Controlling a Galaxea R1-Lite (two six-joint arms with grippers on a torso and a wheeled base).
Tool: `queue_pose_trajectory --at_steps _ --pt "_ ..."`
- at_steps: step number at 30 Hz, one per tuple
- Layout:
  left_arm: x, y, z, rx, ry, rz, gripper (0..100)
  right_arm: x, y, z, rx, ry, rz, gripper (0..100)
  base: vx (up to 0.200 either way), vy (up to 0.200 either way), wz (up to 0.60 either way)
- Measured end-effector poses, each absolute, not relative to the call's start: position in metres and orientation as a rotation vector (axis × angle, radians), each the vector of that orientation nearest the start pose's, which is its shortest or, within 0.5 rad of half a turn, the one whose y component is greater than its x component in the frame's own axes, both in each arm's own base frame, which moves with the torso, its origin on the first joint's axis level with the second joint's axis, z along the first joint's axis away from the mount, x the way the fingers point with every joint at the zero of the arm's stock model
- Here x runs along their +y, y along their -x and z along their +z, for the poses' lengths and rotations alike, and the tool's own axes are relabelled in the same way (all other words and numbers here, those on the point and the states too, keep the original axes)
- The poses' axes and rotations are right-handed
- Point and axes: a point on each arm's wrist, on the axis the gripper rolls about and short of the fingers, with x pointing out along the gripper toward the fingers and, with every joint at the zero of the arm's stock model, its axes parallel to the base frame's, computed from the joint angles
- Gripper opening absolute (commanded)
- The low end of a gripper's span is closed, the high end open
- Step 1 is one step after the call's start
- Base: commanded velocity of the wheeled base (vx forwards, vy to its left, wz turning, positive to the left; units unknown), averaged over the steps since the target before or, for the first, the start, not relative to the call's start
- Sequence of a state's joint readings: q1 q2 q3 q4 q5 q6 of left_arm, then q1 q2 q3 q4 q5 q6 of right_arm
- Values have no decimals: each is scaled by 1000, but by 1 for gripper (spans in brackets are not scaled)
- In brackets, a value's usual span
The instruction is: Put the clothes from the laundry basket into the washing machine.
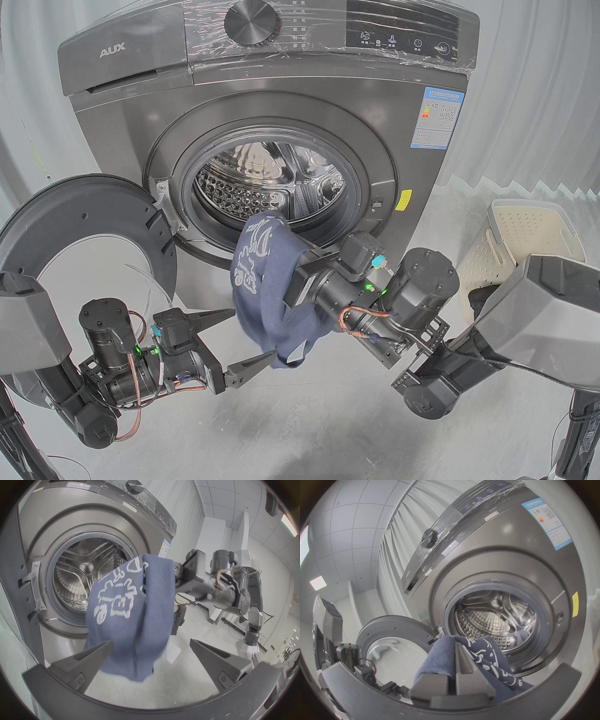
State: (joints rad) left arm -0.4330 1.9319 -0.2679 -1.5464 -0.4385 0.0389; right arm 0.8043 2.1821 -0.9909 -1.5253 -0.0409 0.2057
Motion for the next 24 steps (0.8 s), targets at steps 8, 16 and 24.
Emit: queue_pose_trajectory --at_steps 8,16,24 --pt "-124 -244 94 74 -14 -860 100 310 -265 134 -198 -332 845 0 0 0 0" --pt "-125 -248 93 72 -14 -851 100 324 -247 130 -180 -343 864 0 0 0 0" --pt "-123 -259 88 77 -13 -792 100 326 -226 126 -140 -344 897 0 0 0 0"
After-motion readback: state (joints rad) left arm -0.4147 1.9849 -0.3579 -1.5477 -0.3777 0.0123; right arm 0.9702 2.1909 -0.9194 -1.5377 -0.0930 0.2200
